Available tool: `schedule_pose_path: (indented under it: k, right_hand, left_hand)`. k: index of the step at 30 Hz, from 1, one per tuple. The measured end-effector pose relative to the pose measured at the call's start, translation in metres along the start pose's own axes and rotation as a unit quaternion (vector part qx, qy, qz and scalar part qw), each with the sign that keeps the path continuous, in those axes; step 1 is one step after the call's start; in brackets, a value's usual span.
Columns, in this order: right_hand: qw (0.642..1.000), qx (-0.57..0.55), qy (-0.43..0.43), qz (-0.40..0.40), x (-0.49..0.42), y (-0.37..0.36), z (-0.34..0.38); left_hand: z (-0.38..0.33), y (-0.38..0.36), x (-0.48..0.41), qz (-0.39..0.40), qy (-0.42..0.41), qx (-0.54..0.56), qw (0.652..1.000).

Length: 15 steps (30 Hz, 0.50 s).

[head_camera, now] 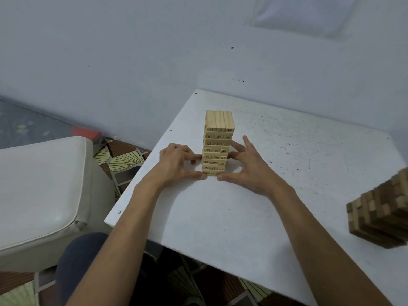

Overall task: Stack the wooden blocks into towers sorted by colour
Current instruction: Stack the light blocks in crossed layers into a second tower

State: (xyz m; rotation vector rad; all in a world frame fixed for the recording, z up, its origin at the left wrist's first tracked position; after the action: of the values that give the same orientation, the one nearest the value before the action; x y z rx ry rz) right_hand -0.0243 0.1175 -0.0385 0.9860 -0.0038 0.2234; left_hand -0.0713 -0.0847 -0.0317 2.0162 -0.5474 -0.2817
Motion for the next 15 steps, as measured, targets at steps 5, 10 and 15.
schedule_pose_path:
  k: [5,10,15]
  right_hand:
    - [1.000,-0.021,-0.011,-0.020,0.002,0.009,-0.022]
    - [0.999,-0.005,-0.029,-0.039,0.002,0.021,-0.039]
    - [0.997,-0.009,-0.042,-0.056,0.001,0.031,-0.056]
  left_hand:
    - [-0.017,-0.005,-0.020,0.008,-0.014,0.006,1.000]
    - [-0.031,-0.010,-0.041,0.023,-0.031,0.013,0.999]
    - [-0.041,-0.016,-0.062,0.032,-0.054,0.013,0.998]
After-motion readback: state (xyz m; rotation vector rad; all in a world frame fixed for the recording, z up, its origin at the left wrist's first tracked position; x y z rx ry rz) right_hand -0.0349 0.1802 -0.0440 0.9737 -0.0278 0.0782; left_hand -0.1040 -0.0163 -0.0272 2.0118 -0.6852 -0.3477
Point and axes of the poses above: each hand's wrist, its own x-axis away from the middle knuckle, its own y-axis out of the back of the hand, z = x × y, the point moved 5 cm from there along -x, towards the middle knuckle, and after that the axes turned 4 degrees about z, right-handed, at the moved point
